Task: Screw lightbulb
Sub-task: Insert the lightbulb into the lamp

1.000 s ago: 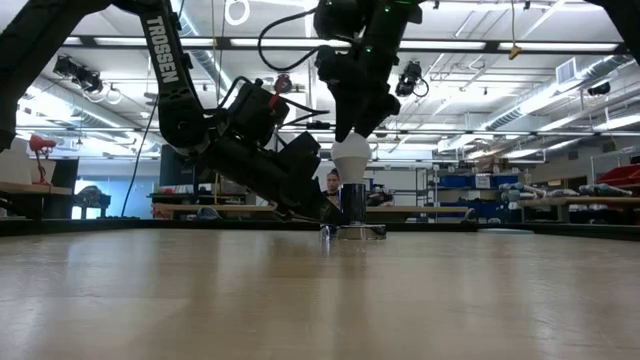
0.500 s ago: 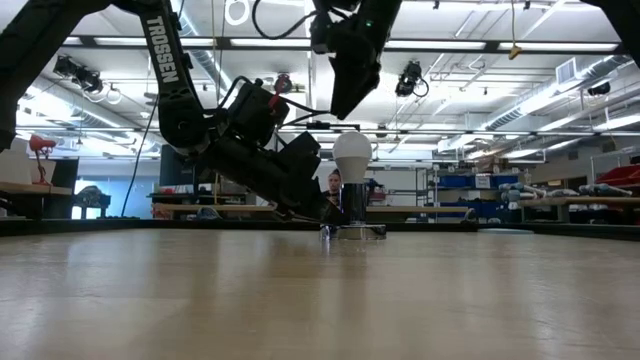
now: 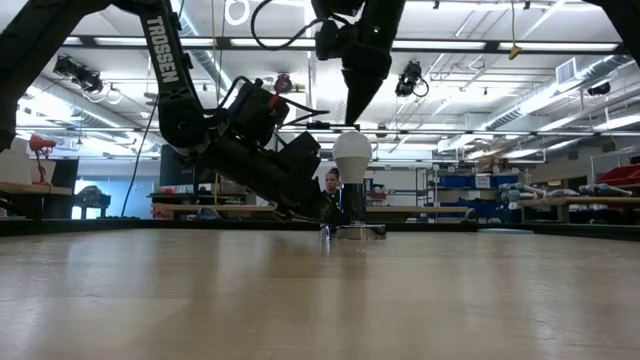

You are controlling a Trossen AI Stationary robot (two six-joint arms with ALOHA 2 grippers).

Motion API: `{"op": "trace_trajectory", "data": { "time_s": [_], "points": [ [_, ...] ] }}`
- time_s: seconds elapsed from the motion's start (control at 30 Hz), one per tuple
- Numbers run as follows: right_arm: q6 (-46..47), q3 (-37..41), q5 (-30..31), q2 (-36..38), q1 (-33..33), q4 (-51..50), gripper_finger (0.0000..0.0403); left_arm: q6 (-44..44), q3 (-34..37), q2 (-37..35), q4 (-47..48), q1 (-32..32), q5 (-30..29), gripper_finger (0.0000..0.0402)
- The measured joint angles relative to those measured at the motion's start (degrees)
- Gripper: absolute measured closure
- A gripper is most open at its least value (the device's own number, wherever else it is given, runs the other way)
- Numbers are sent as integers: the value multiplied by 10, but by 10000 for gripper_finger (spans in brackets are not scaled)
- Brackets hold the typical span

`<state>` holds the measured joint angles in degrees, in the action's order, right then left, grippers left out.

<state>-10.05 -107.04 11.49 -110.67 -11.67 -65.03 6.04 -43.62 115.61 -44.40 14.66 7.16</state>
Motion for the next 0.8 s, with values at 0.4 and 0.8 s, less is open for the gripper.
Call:
{"op": "trace_trajectory", "data": {
  "time_s": [0.4,0.8],
  "points": [
    [26,0,11,1,-2,-43,112,0,0,0,0,0,0,392],
    [-71,41,-94,2,-35,5,95,0,0,0,0,0,0,392]
  ]
}}
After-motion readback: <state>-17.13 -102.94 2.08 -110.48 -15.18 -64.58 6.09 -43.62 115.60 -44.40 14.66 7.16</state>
